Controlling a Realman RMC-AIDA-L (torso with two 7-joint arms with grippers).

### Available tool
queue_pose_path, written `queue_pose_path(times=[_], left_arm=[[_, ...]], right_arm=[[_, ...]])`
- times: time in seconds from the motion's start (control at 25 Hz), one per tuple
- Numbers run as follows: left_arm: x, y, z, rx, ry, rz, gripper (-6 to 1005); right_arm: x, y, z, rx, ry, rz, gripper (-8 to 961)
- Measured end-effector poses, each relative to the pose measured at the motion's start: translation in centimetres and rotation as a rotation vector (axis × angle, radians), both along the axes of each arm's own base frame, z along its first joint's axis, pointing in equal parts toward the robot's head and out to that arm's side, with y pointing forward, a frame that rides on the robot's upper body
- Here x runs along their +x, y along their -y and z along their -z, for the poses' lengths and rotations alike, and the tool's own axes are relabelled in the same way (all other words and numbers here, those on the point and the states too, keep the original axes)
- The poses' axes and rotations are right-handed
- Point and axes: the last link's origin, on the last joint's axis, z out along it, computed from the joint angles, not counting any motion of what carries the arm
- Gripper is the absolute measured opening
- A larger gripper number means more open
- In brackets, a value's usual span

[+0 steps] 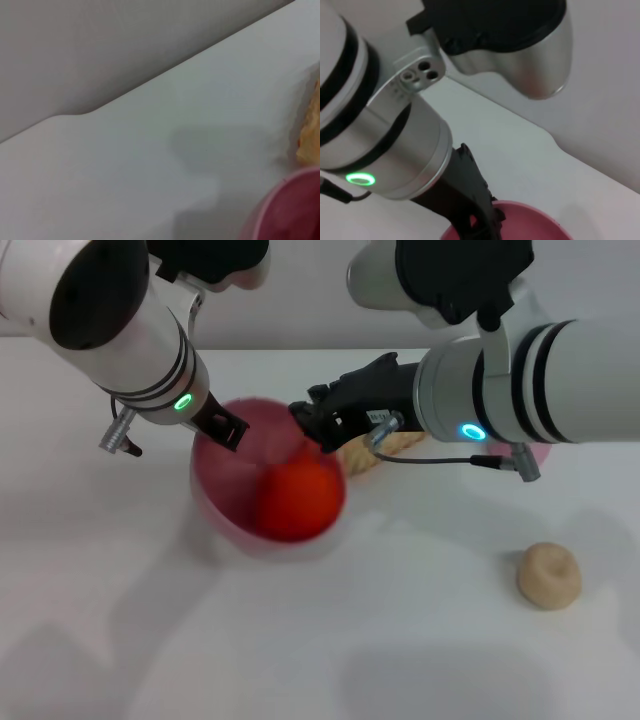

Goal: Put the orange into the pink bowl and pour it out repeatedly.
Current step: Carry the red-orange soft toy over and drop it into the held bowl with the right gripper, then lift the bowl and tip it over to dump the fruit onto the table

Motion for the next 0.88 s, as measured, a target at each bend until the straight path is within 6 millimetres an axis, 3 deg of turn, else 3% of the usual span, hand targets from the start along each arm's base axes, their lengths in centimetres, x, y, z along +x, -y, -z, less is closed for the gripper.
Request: queue_pose_path(times=[0.2, 0.32, 0.4, 0.52, 0.64, 0.76, 0.88], left_arm=[[0.0, -0.1, -0.1, 0.004, -0.003, 0.007, 43], [0.0, -0.2, -0.1, 0.002, -0.007, 0.015, 43], [0.7, -0.1, 0.0, -0.008, -0.013, 0.060, 43], [1.7, 0.0, 0.6, -0.026, -0.023, 0.133, 43], [2.6, -0.2, 1.0, -0.039, -0.033, 0.223, 43], [3.6, -0.5, 1.2, -0.034, -0.054, 0.305, 43], [4.9, -0.3, 1.4, -0.014, -0.103, 0.416, 43]], right_arm=[[0.2, -0.2, -0.2, 0.010, -0.004, 0.013, 311], [1.7, -1.5, -2.0, 0.079, -0.014, 0.107, 410], [3.8, -2.7, -4.2, 0.153, -0.011, 0.200, 477], [8.7, -4.1, -9.1, 0.300, -0.041, 0.383, 521], [12.7, -3.9, -13.2, 0.410, -0.074, 0.503, 537], [15.1, -2.9, -15.2, 0.457, -0.069, 0.564, 554], [16.5, -2.2, -15.5, 0.464, -0.058, 0.599, 570]])
